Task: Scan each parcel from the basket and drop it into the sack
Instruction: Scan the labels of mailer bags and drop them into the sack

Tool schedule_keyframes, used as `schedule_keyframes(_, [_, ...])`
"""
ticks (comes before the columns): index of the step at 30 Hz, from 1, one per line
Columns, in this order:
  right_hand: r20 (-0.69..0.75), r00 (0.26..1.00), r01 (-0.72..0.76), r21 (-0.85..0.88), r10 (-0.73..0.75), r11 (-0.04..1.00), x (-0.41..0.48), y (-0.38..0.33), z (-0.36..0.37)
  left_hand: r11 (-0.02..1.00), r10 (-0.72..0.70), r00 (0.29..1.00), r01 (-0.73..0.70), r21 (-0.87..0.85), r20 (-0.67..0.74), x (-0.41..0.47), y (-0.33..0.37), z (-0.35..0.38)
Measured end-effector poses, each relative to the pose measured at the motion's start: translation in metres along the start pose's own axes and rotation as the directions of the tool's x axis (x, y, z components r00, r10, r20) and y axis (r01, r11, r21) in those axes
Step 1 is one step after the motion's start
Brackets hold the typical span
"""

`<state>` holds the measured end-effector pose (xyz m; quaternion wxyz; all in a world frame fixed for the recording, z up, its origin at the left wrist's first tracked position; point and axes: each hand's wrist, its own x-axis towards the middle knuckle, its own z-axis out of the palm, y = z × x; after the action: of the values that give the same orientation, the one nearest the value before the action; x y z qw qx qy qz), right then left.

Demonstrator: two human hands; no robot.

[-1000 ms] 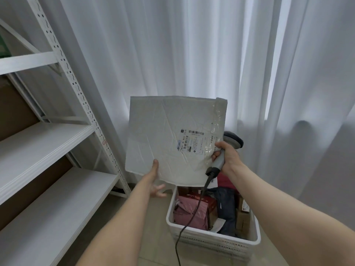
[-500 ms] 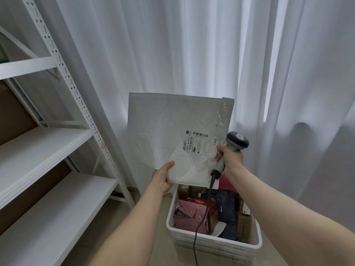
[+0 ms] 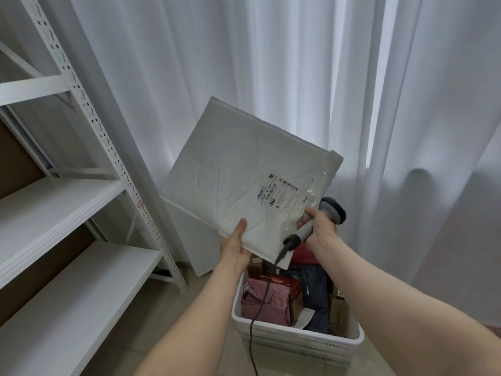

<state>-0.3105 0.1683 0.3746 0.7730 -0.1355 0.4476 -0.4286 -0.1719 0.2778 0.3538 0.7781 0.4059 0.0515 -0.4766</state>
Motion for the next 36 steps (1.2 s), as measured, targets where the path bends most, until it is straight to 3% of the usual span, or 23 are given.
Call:
schedule_keyframes(2, [-0.002, 0.999, -0.032, 0.023, 0.032, 0.999, -0.002, 0.005, -0.002, 0.994, 0.008, 1.000, -0.007, 0.112, -0.013, -0.001, -0.003, 0.003])
schedule_keyframes(5, [-0.032, 0.999, 0.012, 0.013, -0.012, 1.000, -0.002, 0.004, -0.009, 0.955, 0.158, 0.987, -0.143, 0.260, -0.038, 0.004, 0.014, 0.003])
schedule_keyframes(9, [-0.082, 0.994, 0.085, 0.083, -0.078, 0.993, 0.001, 0.000, -0.015, 0.723, 0.372, 0.928, -0.304, 0.620, 0.021, 0.011, 0.050, -0.001])
schedule_keyframes(12, [-0.022, 0.995, 0.091, -0.129, -0.094, 0.987, -0.002, 0.002, -0.016, 0.598, 0.408, 0.912, -0.295, 0.745, 0.033, 0.018, 0.060, -0.001])
schedule_keyframes(16, [0.278, 0.960, 0.175, -0.474, -0.041, 0.863, -0.017, 0.004, -0.016, 0.517, 0.428, 0.903, -0.279, 0.809, 0.038, 0.027, 0.066, 0.000])
schedule_keyframes(19, [0.381, 0.924, 0.242, -0.605, 0.010, 0.759, -0.025, 0.008, -0.017, 0.487, 0.432, 0.900, -0.279, 0.828, 0.049, 0.032, 0.069, -0.002])
schedule_keyframes(36, [0.413, 0.906, 0.227, -0.662, 0.096, 0.714, -0.040, 0.013, -0.018, 0.506, 0.451, 0.892, -0.278, 0.817, 0.024, 0.035, 0.091, -0.008])
